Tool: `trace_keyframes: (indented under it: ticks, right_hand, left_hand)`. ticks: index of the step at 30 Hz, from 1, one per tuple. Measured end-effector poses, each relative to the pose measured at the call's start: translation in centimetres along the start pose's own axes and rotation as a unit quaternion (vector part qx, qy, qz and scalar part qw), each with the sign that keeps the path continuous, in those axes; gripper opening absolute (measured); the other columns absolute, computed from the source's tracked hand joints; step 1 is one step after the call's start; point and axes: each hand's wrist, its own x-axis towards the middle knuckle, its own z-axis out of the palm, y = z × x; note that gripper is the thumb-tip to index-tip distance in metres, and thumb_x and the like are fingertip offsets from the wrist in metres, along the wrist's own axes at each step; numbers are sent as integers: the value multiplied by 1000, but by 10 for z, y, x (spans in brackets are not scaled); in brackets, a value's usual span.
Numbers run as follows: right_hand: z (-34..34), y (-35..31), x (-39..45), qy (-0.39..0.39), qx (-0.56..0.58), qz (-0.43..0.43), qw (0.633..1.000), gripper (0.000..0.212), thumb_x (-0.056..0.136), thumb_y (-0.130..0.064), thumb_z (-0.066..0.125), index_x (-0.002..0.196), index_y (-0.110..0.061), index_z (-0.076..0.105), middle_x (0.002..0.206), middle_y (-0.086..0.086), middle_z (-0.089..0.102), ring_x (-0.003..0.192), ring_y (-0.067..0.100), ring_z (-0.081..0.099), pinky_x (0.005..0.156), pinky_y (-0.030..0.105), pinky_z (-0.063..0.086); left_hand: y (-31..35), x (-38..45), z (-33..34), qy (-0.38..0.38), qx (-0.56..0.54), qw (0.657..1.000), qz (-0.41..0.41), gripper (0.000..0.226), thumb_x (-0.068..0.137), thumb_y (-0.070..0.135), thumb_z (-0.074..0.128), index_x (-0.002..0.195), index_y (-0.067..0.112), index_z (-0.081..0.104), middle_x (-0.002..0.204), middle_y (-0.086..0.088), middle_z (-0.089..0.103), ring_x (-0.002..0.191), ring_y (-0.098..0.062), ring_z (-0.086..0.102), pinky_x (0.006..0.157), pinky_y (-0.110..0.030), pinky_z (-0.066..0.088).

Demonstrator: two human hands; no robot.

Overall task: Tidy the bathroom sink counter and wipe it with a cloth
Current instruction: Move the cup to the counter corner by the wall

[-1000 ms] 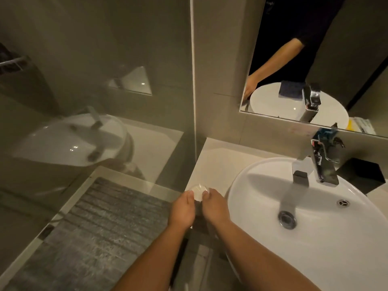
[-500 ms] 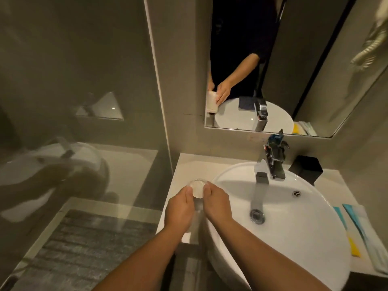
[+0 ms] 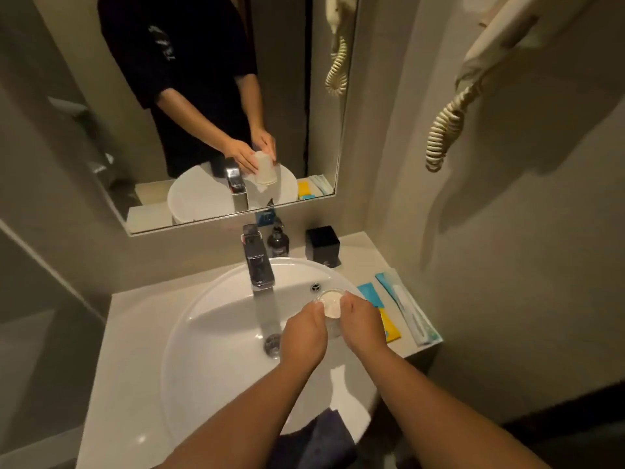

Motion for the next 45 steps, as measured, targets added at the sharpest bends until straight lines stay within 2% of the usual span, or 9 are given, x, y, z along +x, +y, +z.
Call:
trace_keyframes:
  ticks: [6,9,13,20,23,28,35,39,45]
  right_hand:
    - [-38,24,104,48,56,25,997,35,98,-26,35,94,-6,63,95,18,67,81,30,59,77,38,50]
    - [-46,22,160,87,83,55,991,35,98,-30,35,98,-12,66,103,15,68,91,30,62,84,42,53]
    - [-56,26,219,43,35,6,998,32,97,-20,36,94,-3,63,93,20,66,88,37,62,71,33,44]
    - [-36,43,284,33,-23,18,999,29,98,-17,36,99,-1,60,99,20,65,94,37,61,74,32,44]
    - [-25,46,305,68,-66,25,995,30,99,-19,37,103,-4,63,101,19,68,91,36,65,80,37,54]
    - [-13,54,330,54,-54,45,996,35,98,-19,35,101,-2,65,102,22,69,96,38,64,82,36,50]
    - [-10,58,340,27,-27,57,998,33,97,-17,33,93,-1,61,102,25,67,94,40,61,81,40,50]
    - [-10,58,343,-3,-38,48,998,33,96,-11,32,103,5,61,110,26,64,101,41,60,87,42,49]
    - [-11,58,341,-14,-10,83,996,39,100,-28,29,117,-2,52,118,24,61,106,41,58,91,44,48]
  left_hand:
    - [50,92,57,4,33,999,24,38,102,30,26,110,15,60,108,-8,68,98,-25,62,89,-40,49]
    - [71,144,76,16,35,999,11,37,102,27,27,108,12,60,104,-13,67,95,-28,62,85,-40,50]
    - [82,195,97,34,-30,998,-48,45,102,38,23,103,18,63,95,-4,67,84,-18,61,72,-27,42]
    - [77,252,133,38,-55,990,-126,45,103,37,23,114,15,61,108,-10,67,92,-21,60,79,-29,42]
    - [73,268,147,32,-65,988,-138,45,103,34,22,113,12,60,109,-14,67,98,-27,62,78,-29,41]
    - [64,284,160,26,-76,986,-144,42,103,31,23,110,11,59,107,-14,66,84,-15,51,76,-25,37]
    - [60,288,166,44,-91,982,-158,42,103,30,22,109,11,59,104,-13,65,83,-16,51,76,-25,38]
    - [62,290,164,43,-86,982,-163,41,104,29,23,110,10,58,106,-13,65,84,-16,52,76,-25,38]
    - [65,287,163,26,-97,979,-176,43,103,34,22,121,9,52,112,-16,63,100,-27,59,86,-35,45]
